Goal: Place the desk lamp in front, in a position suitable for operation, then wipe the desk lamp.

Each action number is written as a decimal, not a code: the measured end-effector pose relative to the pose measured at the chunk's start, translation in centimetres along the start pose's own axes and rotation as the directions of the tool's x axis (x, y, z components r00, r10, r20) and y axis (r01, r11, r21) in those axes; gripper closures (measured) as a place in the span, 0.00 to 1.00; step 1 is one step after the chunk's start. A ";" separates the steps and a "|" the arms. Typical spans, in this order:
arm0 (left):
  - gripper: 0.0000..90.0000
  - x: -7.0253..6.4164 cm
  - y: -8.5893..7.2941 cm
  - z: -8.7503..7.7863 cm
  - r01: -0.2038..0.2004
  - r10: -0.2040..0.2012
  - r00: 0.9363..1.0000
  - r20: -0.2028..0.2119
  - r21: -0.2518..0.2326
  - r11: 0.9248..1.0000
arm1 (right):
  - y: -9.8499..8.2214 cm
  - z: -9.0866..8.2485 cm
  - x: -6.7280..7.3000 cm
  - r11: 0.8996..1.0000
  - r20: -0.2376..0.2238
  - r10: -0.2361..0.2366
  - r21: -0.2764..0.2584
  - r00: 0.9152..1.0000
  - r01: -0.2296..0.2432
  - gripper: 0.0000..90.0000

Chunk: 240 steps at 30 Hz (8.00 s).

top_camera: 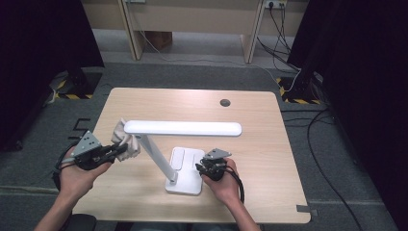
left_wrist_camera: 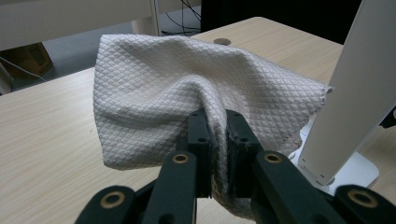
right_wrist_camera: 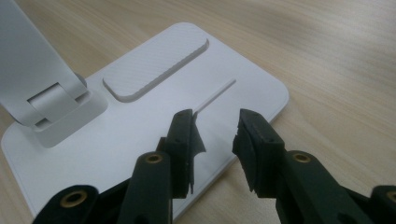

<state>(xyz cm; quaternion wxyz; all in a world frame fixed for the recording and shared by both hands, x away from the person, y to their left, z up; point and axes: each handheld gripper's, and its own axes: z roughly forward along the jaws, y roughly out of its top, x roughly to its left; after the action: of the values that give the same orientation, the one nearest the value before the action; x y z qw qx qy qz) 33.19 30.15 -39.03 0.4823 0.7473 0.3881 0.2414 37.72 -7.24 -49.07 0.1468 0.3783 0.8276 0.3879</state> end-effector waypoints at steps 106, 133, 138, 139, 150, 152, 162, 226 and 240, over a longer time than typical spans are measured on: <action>0.92 -3.6 9.9 -7.1 -0.096 0.143 0.977 0.159 -0.272 0.958 | -0.8 1.1 1.5 0.999 -0.012 -0.034 0.014 0.999 0.034 1.00; 0.92 -4.9 11.3 -5.2 -0.112 0.164 0.969 0.183 -0.264 0.958 | -0.8 1.1 1.6 0.998 -0.006 -0.064 0.014 0.998 0.064 1.00; 0.92 -5.4 11.6 -4.8 -0.110 0.163 0.967 0.195 -0.258 0.960 | -0.8 1.1 1.6 0.998 -0.008 -0.066 0.013 0.998 0.066 1.00; 0.92 -5.5 11.6 -4.7 -0.111 0.164 0.967 0.197 -0.257 0.960 | -0.8 1.1 1.6 0.998 -0.007 -0.065 0.013 0.998 0.065 1.00; 0.92 -6.4 12.1 -4.0 -0.113 0.168 0.963 0.211 -0.252 0.961 | -0.8 1.1 1.6 0.998 -0.006 -0.057 0.011 0.998 0.058 1.00; 0.92 -6.5 12.1 -3.9 -0.111 0.167 0.962 0.215 -0.251 0.961 | -0.9 1.1 1.6 0.998 -0.006 -0.059 0.010 0.998 0.059 1.00; 0.92 -6.9 12.3 -3.5 -0.109 0.168 0.959 0.226 -0.255 0.961 | -0.9 1.1 1.6 0.998 -0.006 -0.061 0.005 0.998 0.061 1.00; 0.92 -9.7 13.6 -1.3 -0.117 0.181 0.945 0.271 -0.238 0.964 | -1.0 1.1 1.6 0.998 -0.003 -0.060 -0.005 0.998 0.060 1.00; 0.92 -10.5 13.9 -0.8 -0.120 0.185 0.943 0.275 -0.237 0.964 | -1.1 1.1 1.7 0.999 -0.004 -0.054 -0.005 0.999 0.054 1.00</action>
<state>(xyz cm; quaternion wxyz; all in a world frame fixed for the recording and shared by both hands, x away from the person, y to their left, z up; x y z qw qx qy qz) 31.33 18.84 -25.93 0.5932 0.7457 0.2237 0.2048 36.63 -5.89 -50.52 0.1566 0.3549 0.8367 0.3866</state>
